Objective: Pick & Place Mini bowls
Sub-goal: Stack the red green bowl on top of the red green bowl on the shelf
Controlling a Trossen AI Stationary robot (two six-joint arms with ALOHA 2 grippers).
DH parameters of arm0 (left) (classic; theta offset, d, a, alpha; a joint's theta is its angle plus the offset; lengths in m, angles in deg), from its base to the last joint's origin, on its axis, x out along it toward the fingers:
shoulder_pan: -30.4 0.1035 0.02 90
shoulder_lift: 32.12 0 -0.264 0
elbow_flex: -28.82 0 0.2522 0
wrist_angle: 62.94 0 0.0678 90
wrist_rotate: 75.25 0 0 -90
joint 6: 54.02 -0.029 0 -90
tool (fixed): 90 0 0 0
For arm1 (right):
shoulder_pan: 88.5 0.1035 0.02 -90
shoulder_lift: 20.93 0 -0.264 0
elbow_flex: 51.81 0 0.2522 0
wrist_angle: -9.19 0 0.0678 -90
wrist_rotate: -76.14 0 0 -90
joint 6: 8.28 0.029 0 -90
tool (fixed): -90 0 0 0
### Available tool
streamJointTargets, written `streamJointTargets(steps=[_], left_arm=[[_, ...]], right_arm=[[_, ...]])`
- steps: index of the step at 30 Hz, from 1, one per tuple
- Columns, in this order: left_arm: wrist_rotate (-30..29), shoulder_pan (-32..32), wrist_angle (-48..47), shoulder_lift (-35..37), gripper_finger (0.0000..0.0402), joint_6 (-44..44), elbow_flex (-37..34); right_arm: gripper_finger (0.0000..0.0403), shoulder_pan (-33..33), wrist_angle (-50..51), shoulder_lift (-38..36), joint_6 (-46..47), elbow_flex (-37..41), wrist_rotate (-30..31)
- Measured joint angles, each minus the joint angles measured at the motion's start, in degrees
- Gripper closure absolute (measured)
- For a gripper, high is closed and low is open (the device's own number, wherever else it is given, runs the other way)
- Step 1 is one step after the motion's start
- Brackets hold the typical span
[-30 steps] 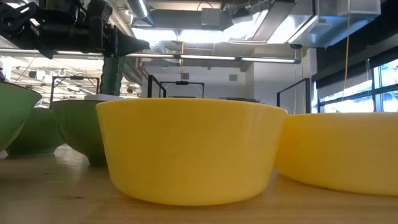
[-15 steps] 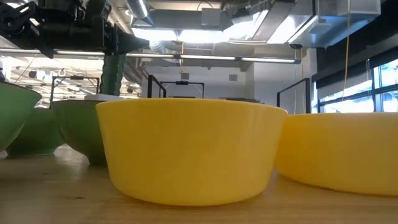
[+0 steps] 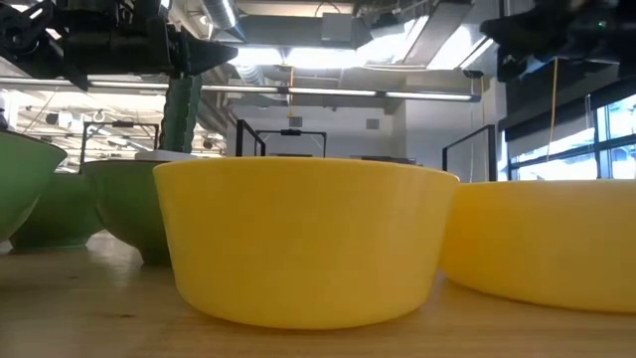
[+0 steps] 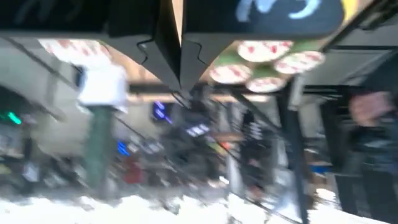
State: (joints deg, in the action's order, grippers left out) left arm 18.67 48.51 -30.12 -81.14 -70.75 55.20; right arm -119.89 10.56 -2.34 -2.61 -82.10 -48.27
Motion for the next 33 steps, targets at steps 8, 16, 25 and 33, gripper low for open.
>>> streamJointTargets(steps=[8,16,25,33], left_arm=[[0.04,-0.01,0.03,0.0,0.0397,0.02,0.0],[0.0,0.0,4.38,0.0,0.0397,-0.96,0.02],[-0.02,-0.01,3.23,0.0,0.0399,0.24,0.02],[0.61,-0.02,-1.07,-0.01,0.0399,10.27,1.13]], right_arm=[[0.04,4.08,-6.82,-2.41,-3.34,5.64,-10.56],[0.04,4.76,-13.02,-3.75,-7.23,11.19,-13.73],[0.0399,4.76,-20.55,-3.74,-4.61,14.62,-16.29],[0.0399,4.76,-20.32,-3.74,-4.62,14.79,-16.25]])
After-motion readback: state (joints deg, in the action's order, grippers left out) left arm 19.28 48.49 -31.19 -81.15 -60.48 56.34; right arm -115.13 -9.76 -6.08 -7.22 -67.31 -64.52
